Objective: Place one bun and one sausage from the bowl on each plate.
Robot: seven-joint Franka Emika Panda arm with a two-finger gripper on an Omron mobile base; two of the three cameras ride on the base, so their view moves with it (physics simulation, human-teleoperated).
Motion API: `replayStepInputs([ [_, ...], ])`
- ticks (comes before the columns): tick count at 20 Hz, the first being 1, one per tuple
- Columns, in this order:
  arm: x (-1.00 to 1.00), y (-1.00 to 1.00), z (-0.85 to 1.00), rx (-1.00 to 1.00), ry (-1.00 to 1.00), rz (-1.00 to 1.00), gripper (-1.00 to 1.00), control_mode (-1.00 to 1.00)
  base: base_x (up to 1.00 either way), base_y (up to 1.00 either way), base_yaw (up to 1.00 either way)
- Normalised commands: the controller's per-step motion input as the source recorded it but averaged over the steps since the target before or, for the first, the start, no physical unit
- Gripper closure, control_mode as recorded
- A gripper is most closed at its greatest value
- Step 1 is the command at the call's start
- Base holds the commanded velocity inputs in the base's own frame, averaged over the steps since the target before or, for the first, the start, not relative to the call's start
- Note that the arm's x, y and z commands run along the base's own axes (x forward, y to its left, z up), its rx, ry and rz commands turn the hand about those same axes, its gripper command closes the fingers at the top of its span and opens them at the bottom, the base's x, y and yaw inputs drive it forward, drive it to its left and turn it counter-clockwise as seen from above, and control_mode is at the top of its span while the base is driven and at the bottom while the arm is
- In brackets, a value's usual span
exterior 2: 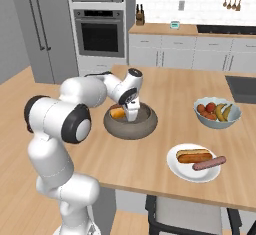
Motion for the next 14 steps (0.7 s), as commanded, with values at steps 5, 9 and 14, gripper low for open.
replayStepInputs([
  [5, -0.43, 0.0, 0.47, 0.0, -0.1, 0.0, 1.0, -1.0, 0.0, 0.0, 0.0],
  [9, -0.71, 0.25, 0.99, -0.03, -0.25, 0.0, 1.0, -1.0, 0.0, 0.0, 0.0],
  [14, -1.0, 0.32, 0.69, -0.15, -0.33, 0.03, 1.0, -1.0, 0.0, 0.0, 0.0],
])
